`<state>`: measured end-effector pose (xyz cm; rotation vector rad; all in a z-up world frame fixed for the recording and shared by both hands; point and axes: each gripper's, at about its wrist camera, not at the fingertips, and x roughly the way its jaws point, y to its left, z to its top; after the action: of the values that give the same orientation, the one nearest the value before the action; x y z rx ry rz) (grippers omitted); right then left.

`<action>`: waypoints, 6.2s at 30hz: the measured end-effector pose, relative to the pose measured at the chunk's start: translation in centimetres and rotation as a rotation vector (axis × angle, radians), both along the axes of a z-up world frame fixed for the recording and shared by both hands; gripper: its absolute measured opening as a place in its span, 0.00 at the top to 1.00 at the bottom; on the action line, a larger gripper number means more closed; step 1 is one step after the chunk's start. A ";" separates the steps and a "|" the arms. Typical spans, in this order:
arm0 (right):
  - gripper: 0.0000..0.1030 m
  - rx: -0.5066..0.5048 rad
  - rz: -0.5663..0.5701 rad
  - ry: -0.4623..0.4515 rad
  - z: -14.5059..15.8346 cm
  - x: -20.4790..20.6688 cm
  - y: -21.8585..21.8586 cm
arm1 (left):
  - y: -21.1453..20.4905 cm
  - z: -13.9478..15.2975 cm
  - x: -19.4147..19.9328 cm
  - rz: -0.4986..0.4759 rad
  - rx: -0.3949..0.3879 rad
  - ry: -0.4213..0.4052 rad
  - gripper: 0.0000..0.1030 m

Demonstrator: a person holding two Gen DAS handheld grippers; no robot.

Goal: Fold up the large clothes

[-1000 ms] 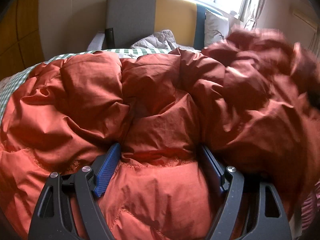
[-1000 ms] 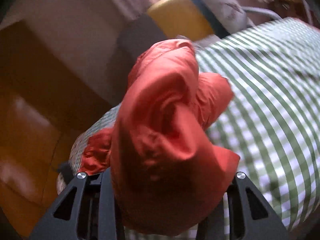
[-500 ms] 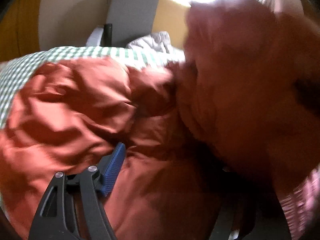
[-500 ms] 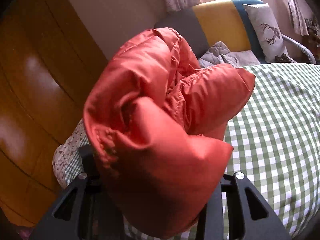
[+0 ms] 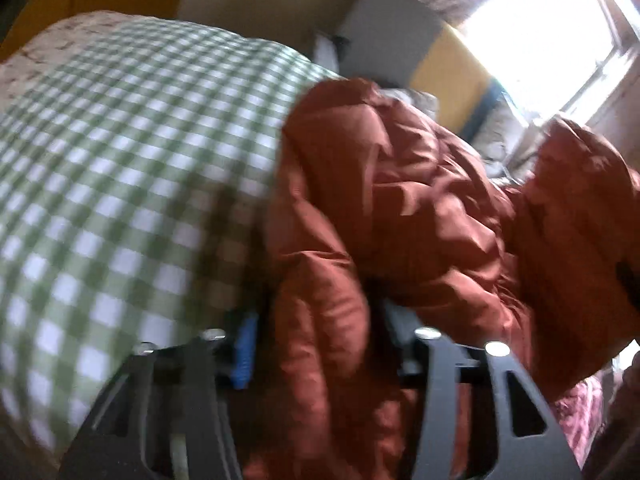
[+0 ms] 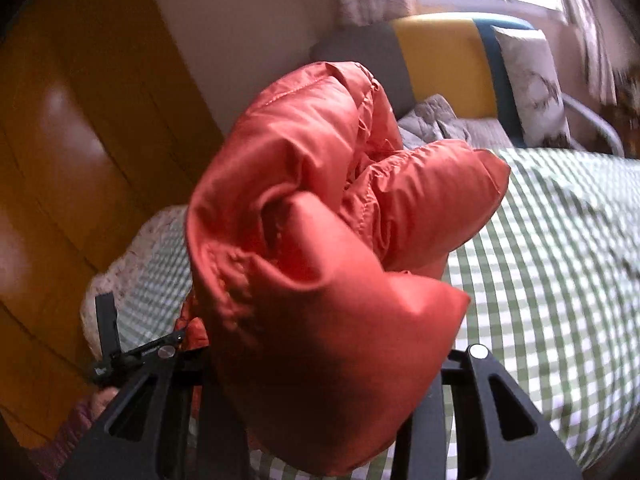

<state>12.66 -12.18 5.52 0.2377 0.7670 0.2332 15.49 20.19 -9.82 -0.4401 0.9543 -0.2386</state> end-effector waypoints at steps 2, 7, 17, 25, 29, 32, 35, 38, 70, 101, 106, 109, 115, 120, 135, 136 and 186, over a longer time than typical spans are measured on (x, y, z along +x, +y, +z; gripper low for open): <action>0.69 -0.061 0.035 -0.011 -0.1 0.6 2.2 | -0.6 -0.1 0.5 -0.023 -0.015 -0.001 0.63; 0.68 -0.224 0.168 -0.037 -1.3 0.7 9.2 | -1.1 -0.3 0.3 -0.057 -0.031 -0.004 0.65; 0.67 -0.652 0.423 -0.146 -9.2 -1.0 20.7 | 2.1 -1.1 0.0 -0.015 -0.154 0.048 0.65; 0.55 -0.723 0.459 -0.225 -9.8 -2.1 21.5 | 4.4 11.0 -1.4 -0.095 -0.219 -0.276 0.22; 0.44 -0.762 0.472 -0.276 -10.1 -3.2 21.6 | -0.7 15.0 0.8 -0.320 -0.153 -0.305 0.14; 0.34 -0.772 0.472 -0.314 -10.1 -4.4 21.8 | -5.5 14.2 3.3 -0.433 -0.050 -0.189 0.14; 0.26 -0.793 0.475 -0.349 -10.2 -5.9 22.5 | -8.4 12.6 4.9 -0.494 -0.028 -0.078 0.30; 0.21 -0.786 0.468 -0.359 -9.9 -6.3 21.8 | -10.3 13.3 3.5 -0.553 0.010 -0.107 0.70; 0.33 -0.437 0.405 -0.094 -10.2 -2.3 17.2 | 0.2 5.6 -1.3 -0.020 0.092 -0.025 0.64; 0.23 -0.434 0.337 0.050 -9.2 13.9 21.5 | -1.1 7.0 -4.3 0.120 0.252 -0.115 0.48; 0.22 -0.431 0.326 0.022 -8.8 13.2 21.1 | -1.3 6.9 -4.6 0.139 0.285 -0.117 0.41; 0.16 -0.361 0.323 0.025 -7.7 12.8 20.2 | -1.2 6.8 -4.9 0.148 0.282 -0.117 0.38; 0.07 -0.176 0.296 -0.009 -4.6 10.5 16.2 | -1.2 7.0 -5.5 0.176 0.303 -0.130 0.28; 0.04 -0.092 0.257 0.008 -4.3 8.5 12.1 | -1.0 7.0 -5.8 0.207 0.314 -0.133 0.22; 0.02 0.210 0.289 0.214 -10.4 8.7 5.8 | -0.6 6.1 -5.5 0.179 0.304 -0.129 0.21; 0.02 0.230 0.300 0.223 -10.8 8.9 5.8 | -0.6 6.1 -5.4 0.176 0.303 -0.129 0.21; 0.18 0.346 -0.379 0.095 -17.0 -3.5 -33.7 | -39.3 5.2 11.7 -0.511 0.248 -0.181 0.17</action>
<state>9.19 -45.88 -11.47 0.7182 0.7577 -0.0077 27.18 -19.12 -4.60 0.0605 0.8920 -0.6046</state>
